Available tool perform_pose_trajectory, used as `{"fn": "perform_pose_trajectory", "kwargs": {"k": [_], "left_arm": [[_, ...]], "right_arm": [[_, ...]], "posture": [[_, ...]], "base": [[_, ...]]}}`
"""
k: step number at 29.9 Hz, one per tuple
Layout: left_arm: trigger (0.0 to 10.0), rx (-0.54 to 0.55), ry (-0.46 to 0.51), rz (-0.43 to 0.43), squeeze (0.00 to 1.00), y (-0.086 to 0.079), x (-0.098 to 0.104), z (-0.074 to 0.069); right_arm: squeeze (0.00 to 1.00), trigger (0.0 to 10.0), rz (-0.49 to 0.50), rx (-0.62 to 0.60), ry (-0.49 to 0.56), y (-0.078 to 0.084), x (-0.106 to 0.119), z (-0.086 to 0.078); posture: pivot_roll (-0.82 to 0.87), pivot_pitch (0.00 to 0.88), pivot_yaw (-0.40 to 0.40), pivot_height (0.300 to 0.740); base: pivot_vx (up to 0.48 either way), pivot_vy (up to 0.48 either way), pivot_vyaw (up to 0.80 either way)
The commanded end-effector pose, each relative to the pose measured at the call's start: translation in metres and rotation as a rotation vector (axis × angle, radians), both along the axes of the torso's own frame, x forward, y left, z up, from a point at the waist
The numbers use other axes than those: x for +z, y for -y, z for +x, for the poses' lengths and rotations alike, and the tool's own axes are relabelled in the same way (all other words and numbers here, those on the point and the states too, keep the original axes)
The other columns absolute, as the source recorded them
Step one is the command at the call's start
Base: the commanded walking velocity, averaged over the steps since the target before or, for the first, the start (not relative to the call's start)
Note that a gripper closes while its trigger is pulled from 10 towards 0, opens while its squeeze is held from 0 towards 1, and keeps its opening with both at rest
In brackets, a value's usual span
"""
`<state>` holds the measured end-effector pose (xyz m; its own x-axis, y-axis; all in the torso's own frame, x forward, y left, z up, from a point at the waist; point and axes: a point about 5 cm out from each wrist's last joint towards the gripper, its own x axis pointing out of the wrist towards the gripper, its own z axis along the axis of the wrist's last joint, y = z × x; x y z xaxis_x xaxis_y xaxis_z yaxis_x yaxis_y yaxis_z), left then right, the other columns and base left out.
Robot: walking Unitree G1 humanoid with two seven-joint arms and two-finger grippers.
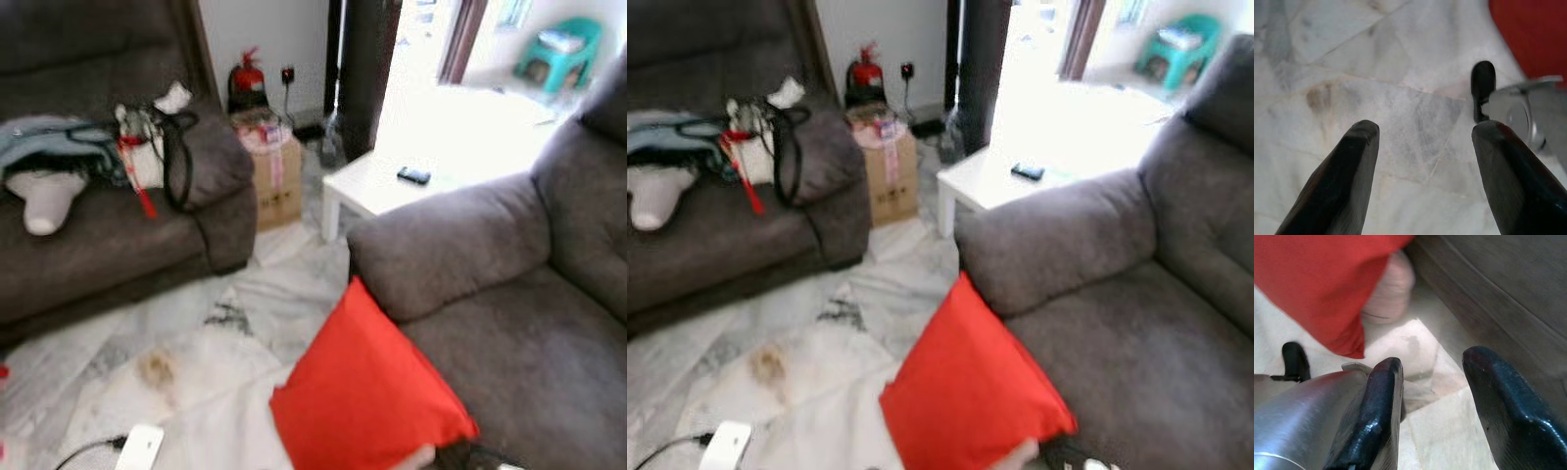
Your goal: Move the pillow to the sofa from floor
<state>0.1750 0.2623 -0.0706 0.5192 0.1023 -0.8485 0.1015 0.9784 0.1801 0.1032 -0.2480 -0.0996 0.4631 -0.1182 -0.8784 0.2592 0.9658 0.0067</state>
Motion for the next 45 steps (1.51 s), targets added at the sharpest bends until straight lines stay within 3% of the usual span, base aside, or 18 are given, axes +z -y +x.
{"fn": "perform_pose_trajectory", "kwargs": {"k": [1, 45], "left_arm": [[10.0, 0.015, -0.032, -0.005, 0.00, -0.0014, -0.0040, -0.0094], [10.0, 0.026, -0.015, 0.005, 0.00, -0.0024, -0.0031, -0.0082]], "right_arm": [[0.00, 10.0, 0.002, -0.006, -0.013, 0.0014, -0.0009, -0.0048], [0.00, 10.0, 0.019, -0.029, -0.008, 0.0004, -0.0012, -0.0048]], "posture": [[-0.01, 0.070, -0.003, 0.740], [-0.01, 0.070, -0.004, 0.740]], "base": [[0.000, 0.000, 0.54], [0.022, 0.000, 0.01]]}}
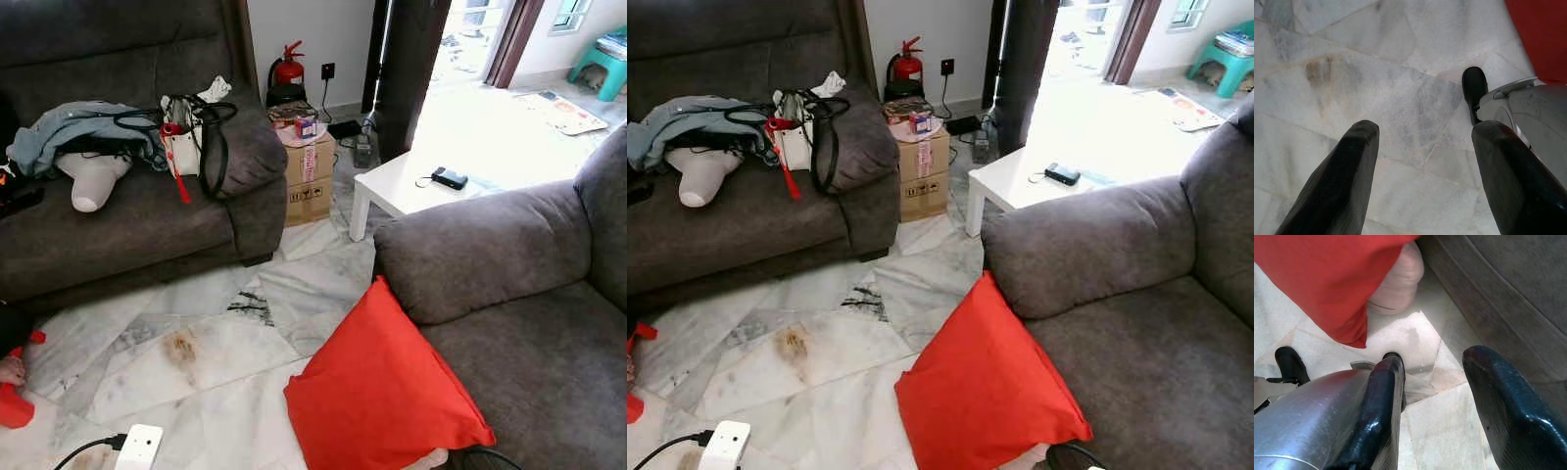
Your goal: Move the pillow to the sofa from floor
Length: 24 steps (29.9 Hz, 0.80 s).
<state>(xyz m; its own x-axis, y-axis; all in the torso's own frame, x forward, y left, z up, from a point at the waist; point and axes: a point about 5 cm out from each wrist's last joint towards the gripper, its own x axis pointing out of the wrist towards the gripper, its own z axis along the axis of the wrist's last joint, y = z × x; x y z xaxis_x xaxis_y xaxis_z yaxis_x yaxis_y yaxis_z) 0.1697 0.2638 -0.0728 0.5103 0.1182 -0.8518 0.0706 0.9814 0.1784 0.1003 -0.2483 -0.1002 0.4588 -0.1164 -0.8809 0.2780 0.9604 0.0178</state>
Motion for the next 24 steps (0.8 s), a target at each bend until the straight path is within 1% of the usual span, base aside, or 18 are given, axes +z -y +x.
{"fn": "perform_pose_trajectory", "kwargs": {"k": [1, 4, 8, 12, 17, 24], "left_arm": [[10.0, -0.010, -0.010, 0.007, 0.00, -0.0009, -0.0009, -0.0027], [10.0, -0.018, -0.007, 0.013, 0.00, -0.0010, -0.0006, -0.0022], [10.0, -0.029, -0.008, 0.022, 0.00, -0.0011, -0.0004, -0.0019], [10.0, -0.026, -0.010, 0.020, 0.00, -0.0010, -0.0005, -0.0020], [10.0, -0.029, -0.011, 0.022, 0.00, -0.0009, -0.0006, -0.0019], [10.0, -0.025, -0.010, 0.023, 0.00, -0.0011, -0.0005, -0.0019]], "right_arm": [[0.00, 10.0, 0.007, -0.009, -0.005, 0.0001, -0.0005, -0.0018], [0.00, 10.0, 0.007, -0.009, -0.005, 0.0001, -0.0005, -0.0018], [0.00, 10.0, 0.006, -0.008, -0.005, 0.0002, -0.0004, -0.0017], [0.00, 10.0, 0.006, -0.006, -0.005, 0.0003, -0.0004, -0.0016], [0.00, 10.0, 0.005, -0.004, -0.006, 0.0004, -0.0003, -0.0014], [0.00, 10.0, 0.005, -0.006, -0.005, 0.0004, -0.0003, -0.0014]], "posture": [[-0.01, 0.070, -0.004, 0.740], [-0.01, 0.070, -0.004, 0.740], [-0.01, 0.069, -0.003, 0.740], [-0.01, 0.071, -0.004, 0.740], [-0.01, 0.071, -0.005, 0.740], [-0.01, 0.071, -0.004, 0.740]], "base": [[0.000, 0.000, 0.00], [0.000, 0.000, 0.00], [0.000, -0.398, 0.00], [0.000, 0.000, 0.00], [0.000, -0.298, 0.00], [0.000, 0.000, 0.00]]}}
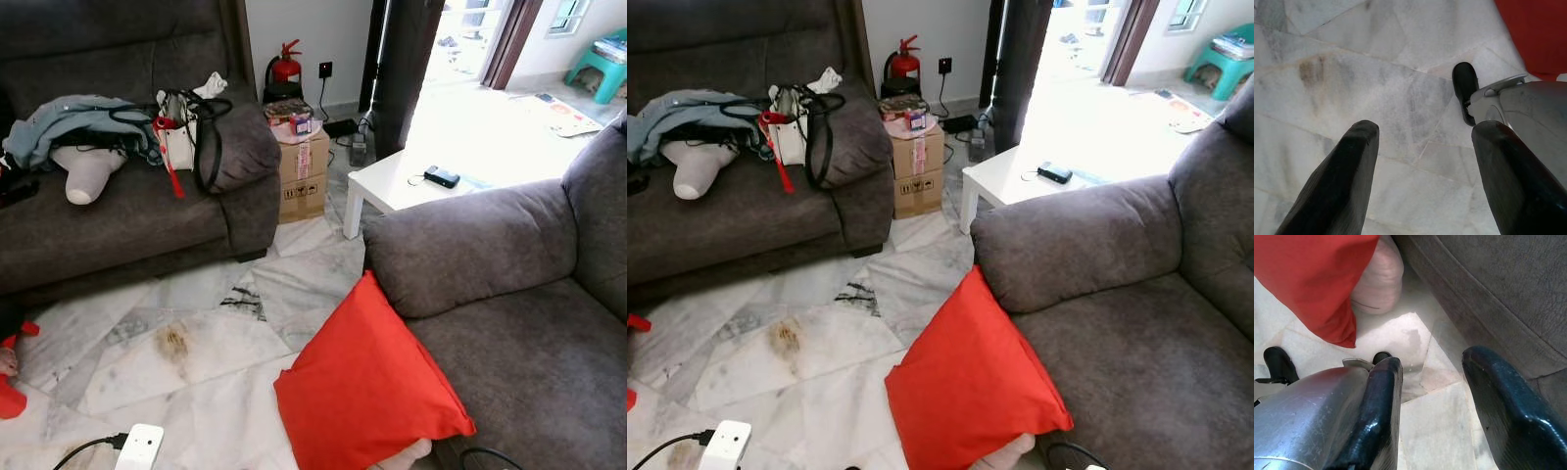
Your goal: Move the pillow to the sofa from floor
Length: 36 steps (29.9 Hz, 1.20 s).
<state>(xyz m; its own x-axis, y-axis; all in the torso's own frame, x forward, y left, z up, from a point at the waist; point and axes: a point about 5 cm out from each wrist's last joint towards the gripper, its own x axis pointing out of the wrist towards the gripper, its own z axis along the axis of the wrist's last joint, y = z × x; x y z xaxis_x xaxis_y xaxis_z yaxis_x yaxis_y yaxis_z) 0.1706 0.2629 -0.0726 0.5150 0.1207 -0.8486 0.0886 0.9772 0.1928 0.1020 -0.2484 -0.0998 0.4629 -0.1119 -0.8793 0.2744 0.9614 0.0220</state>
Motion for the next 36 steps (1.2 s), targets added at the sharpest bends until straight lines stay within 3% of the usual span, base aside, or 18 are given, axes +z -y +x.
{"fn": "perform_pose_trajectory", "kwargs": {"k": [1, 9, 36], "left_arm": [[10.0, -0.017, -0.008, 0.017, 0.00, -0.0021, -0.0001, -0.0019], [10.0, -0.023, -0.013, 0.016, 0.00, -0.0018, -0.0003, -0.0020], [10.0, 0.021, 0.006, -0.006, 0.00, -0.0018, -0.0002, -0.0020]], "right_arm": [[0.00, 10.0, 0.002, -0.009, -0.009, 0.0002, -0.0008, -0.0030], [0.00, 10.0, 0.002, -0.007, -0.010, 0.0002, -0.0008, -0.0027], [0.00, 10.0, 0.003, -0.007, -0.008, 0.0000, -0.0007, -0.0023]], "posture": [[-0.01, 0.070, -0.004, 0.740], [-0.01, 0.070, -0.005, 0.740], [-0.01, 0.066, -0.005, 0.740]], "base": [[0.000, -0.341, 0.00], [0.000, -0.463, 0.00], [0.000, 0.000, 0.00]]}}
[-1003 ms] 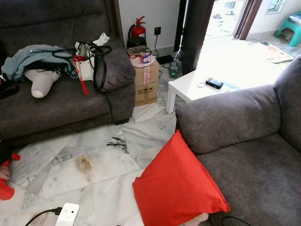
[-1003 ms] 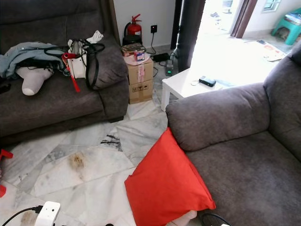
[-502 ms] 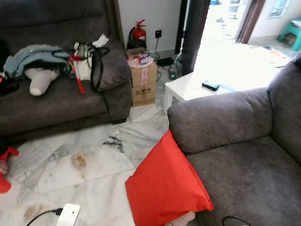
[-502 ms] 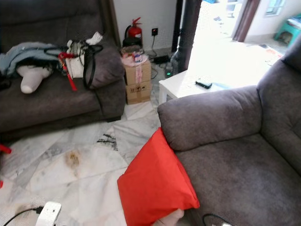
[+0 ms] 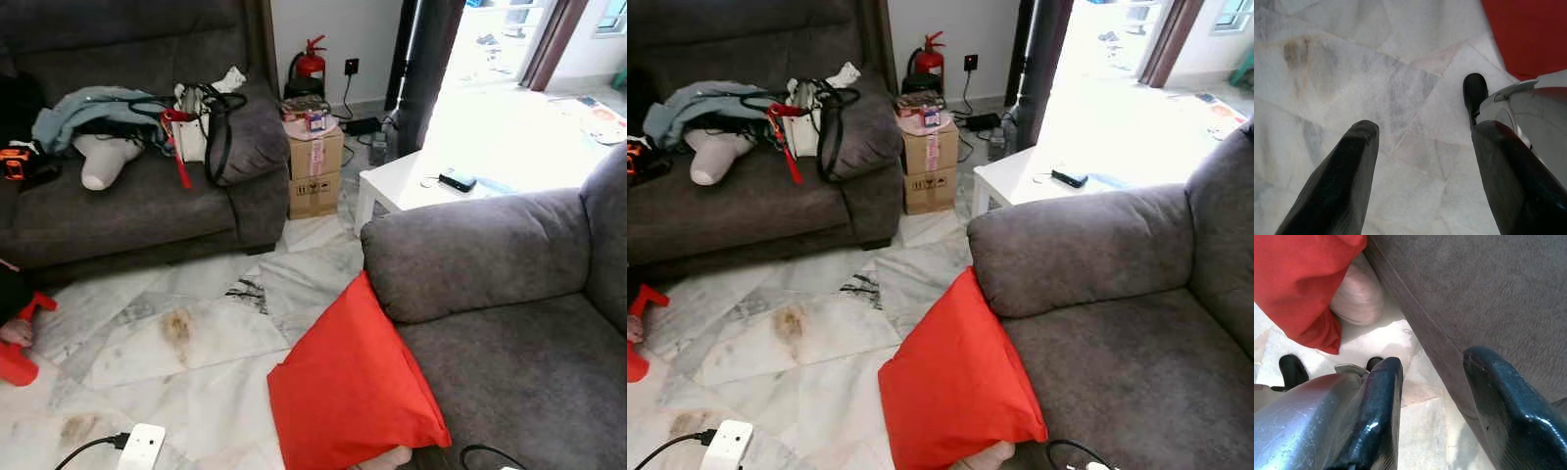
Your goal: Move the pillow to the sofa from floor
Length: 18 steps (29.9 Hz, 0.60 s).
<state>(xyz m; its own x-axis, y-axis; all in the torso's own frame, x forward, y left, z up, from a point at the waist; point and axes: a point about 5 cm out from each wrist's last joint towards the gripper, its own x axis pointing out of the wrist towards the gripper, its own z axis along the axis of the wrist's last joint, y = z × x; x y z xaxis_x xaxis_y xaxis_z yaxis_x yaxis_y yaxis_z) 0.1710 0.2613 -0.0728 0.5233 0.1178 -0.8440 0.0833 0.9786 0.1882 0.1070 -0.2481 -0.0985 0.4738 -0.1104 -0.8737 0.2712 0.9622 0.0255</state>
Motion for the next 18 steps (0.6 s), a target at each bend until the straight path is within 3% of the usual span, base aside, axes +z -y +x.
{"fn": "perform_pose_trajectory", "kwargs": {"k": [1, 18], "left_arm": [[10.0, 0.018, -0.004, -0.001, 0.00, -0.0033, 0.0000, -0.0024], [10.0, 0.020, -0.006, -0.001, 0.00, -0.0038, -0.0001, -0.0028]], "right_arm": [[0.00, 10.0, 0.002, -0.011, -0.020, 0.0003, -0.0019, -0.0073], [0.00, 10.0, -0.003, 0.012, -0.017, 0.0001, -0.0016, -0.0064]], "posture": [[-0.01, 0.066, -0.005, 0.740], [-0.01, 0.070, -0.004, 0.740]], "base": [[0.000, 0.000, 0.00], [0.000, 0.000, 0.00]]}}
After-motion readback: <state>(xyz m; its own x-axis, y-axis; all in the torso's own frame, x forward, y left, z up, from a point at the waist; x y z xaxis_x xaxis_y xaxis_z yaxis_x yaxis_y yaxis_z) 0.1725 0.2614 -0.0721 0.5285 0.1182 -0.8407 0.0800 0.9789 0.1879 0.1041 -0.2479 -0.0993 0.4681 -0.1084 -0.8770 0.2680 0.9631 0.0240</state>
